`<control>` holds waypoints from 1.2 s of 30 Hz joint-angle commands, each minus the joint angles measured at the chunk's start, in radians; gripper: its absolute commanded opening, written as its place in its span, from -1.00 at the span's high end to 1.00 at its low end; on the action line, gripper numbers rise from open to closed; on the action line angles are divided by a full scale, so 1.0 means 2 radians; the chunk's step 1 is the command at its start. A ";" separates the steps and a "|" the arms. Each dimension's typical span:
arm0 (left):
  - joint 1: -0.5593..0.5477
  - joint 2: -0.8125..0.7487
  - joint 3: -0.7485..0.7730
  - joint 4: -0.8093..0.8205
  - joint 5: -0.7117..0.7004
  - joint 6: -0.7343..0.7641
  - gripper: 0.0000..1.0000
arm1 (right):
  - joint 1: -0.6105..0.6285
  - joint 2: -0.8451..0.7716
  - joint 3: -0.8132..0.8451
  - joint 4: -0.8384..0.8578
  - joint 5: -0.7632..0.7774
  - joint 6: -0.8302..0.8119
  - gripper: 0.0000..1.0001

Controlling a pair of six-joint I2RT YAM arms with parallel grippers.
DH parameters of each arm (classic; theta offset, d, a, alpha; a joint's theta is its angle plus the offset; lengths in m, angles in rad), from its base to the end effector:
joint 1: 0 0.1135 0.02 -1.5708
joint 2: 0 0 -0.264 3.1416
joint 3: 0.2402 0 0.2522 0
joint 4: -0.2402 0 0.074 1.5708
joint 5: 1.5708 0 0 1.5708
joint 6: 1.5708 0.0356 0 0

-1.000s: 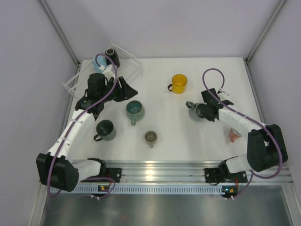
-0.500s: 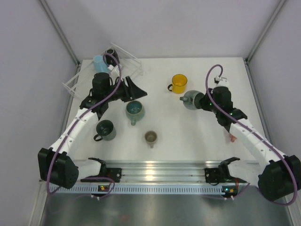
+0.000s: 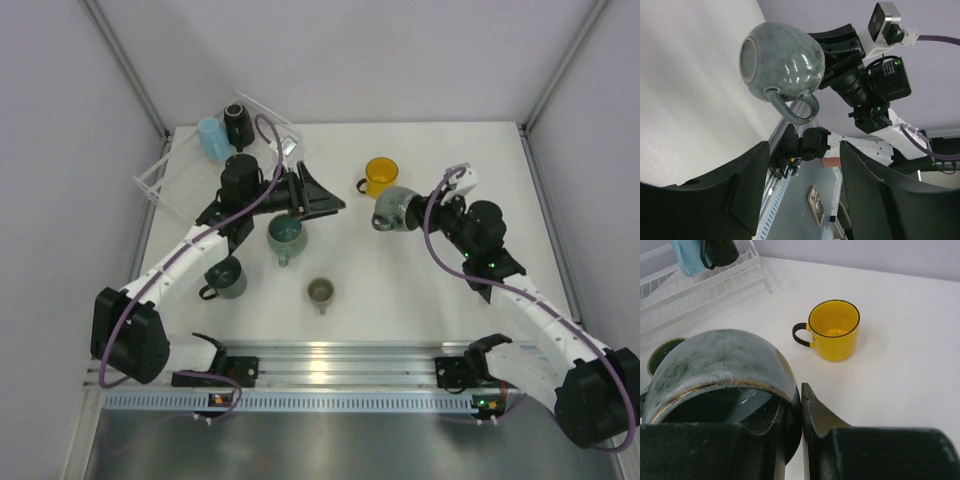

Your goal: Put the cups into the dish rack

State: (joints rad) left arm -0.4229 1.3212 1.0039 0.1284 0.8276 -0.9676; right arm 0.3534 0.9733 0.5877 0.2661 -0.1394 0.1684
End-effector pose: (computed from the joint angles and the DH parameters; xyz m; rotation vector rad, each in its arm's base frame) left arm 0.2652 -0.1481 0.3315 0.1552 2.0385 -1.6659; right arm 0.2136 0.0841 0.2822 -0.2636 1.6945 0.5071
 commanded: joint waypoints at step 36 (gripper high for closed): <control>-0.125 0.134 -0.051 0.413 0.017 -0.293 0.75 | 0.036 0.011 -0.043 0.373 -0.093 -0.062 0.99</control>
State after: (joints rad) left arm -0.6701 1.5772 0.9066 0.7685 0.8658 -1.5059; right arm 0.4057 1.0138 0.4721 0.8299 -0.3023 0.0185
